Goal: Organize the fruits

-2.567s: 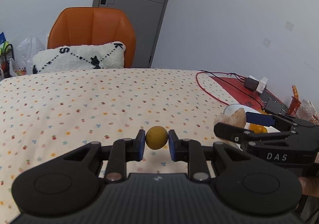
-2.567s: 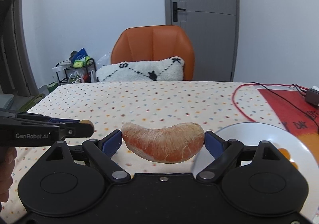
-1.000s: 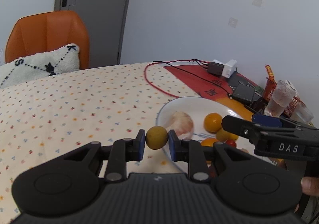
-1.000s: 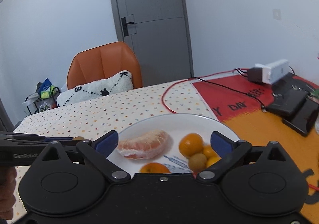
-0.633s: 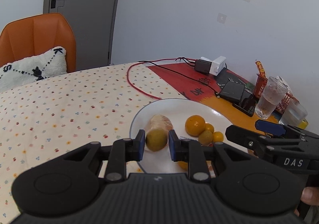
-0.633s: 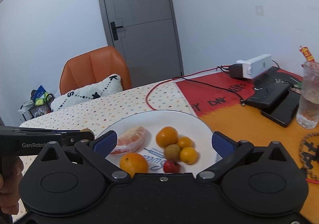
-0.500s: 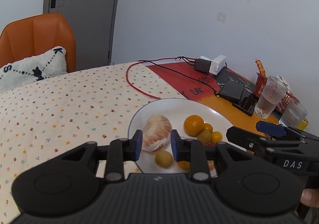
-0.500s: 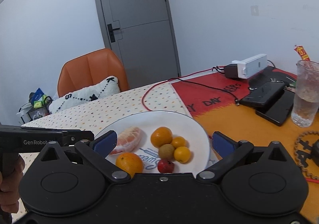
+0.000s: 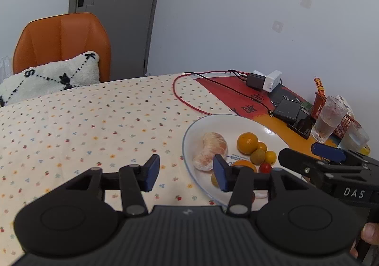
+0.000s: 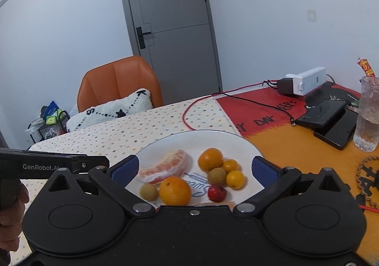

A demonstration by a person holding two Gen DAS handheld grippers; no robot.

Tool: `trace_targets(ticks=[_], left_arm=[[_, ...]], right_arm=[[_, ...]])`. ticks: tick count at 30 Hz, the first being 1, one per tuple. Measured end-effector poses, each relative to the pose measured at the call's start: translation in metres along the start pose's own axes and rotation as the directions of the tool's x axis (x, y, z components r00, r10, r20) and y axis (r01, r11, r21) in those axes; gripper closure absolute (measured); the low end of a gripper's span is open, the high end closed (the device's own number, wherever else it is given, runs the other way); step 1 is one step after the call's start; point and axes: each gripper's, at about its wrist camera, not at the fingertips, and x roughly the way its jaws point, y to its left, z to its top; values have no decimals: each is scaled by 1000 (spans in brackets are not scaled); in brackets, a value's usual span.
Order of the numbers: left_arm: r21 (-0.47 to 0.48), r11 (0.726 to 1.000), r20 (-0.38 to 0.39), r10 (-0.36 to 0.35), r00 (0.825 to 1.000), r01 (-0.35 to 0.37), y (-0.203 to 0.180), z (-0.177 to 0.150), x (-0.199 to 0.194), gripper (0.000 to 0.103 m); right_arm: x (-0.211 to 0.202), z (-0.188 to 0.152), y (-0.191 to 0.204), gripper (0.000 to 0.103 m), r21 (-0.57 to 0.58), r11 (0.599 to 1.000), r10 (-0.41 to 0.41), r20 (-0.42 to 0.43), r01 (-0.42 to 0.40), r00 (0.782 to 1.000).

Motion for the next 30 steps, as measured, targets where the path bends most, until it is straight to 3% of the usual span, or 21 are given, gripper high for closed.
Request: trace_targets(ticks=[4,10,14,30], left_arm=[[-12,1000,10,9,1000,-9,6,-4,-17,50],[-24,999,37,26,999,-25,13,-12,-48,29],[-43,999,48,30,998,-28,18,-16,-73,21],[-73,992,98,108,989,-101,22,-48,-161,2]], right_arm=[[-9,1,9,0,-6,1000,4,5,-4,1000],[-28,1,26,0,-20,1000,14,14,-14,1000],[-41,-1,38,0,-31,999,23,14,-22,1000],[-92,-7,69,0,-47,998,47,-35,-49,998]])
